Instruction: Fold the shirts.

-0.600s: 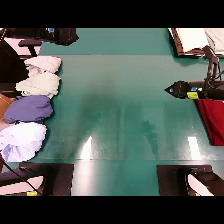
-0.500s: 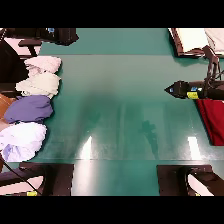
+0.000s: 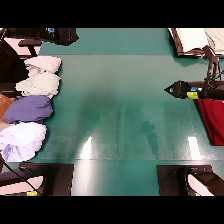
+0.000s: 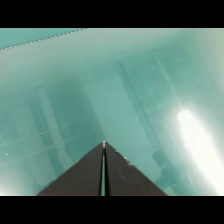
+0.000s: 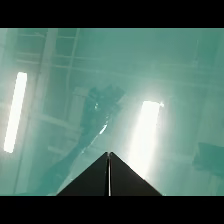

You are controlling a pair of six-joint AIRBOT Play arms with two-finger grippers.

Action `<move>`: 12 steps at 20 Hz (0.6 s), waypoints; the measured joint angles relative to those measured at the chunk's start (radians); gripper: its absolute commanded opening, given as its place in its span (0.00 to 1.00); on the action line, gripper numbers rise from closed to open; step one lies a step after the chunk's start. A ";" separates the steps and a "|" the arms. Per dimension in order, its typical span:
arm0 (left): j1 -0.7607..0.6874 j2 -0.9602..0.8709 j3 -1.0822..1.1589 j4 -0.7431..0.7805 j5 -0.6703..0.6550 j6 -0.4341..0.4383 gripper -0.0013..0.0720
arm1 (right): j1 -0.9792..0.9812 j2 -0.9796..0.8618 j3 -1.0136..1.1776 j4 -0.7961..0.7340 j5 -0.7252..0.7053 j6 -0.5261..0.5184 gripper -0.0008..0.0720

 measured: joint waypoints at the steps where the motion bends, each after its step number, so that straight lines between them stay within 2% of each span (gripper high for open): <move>1: 0.000 0.000 0.000 -0.001 0.000 0.000 0.05 | 0.000 0.000 0.000 0.000 0.000 0.000 0.03; 3: 0.000 0.000 0.000 -0.005 0.000 -0.002 0.07 | 0.000 0.000 0.000 0.000 0.000 0.000 0.03; 4: 0.000 0.000 0.000 -0.006 0.005 -0.002 0.52 | 0.000 0.000 0.000 0.000 -0.002 0.000 0.03; 5: 0.000 0.000 0.000 0.001 0.020 -0.001 0.83 | 0.000 0.000 0.000 0.000 -0.005 0.000 0.03; 8: 0.003 -0.008 -0.001 0.151 0.067 -0.012 0.82 | 0.000 0.000 0.000 0.000 -0.007 0.000 0.03; 12: 0.082 -0.087 -0.002 0.394 0.104 -0.079 0.83 | 0.000 0.000 0.000 0.001 -0.010 0.000 0.03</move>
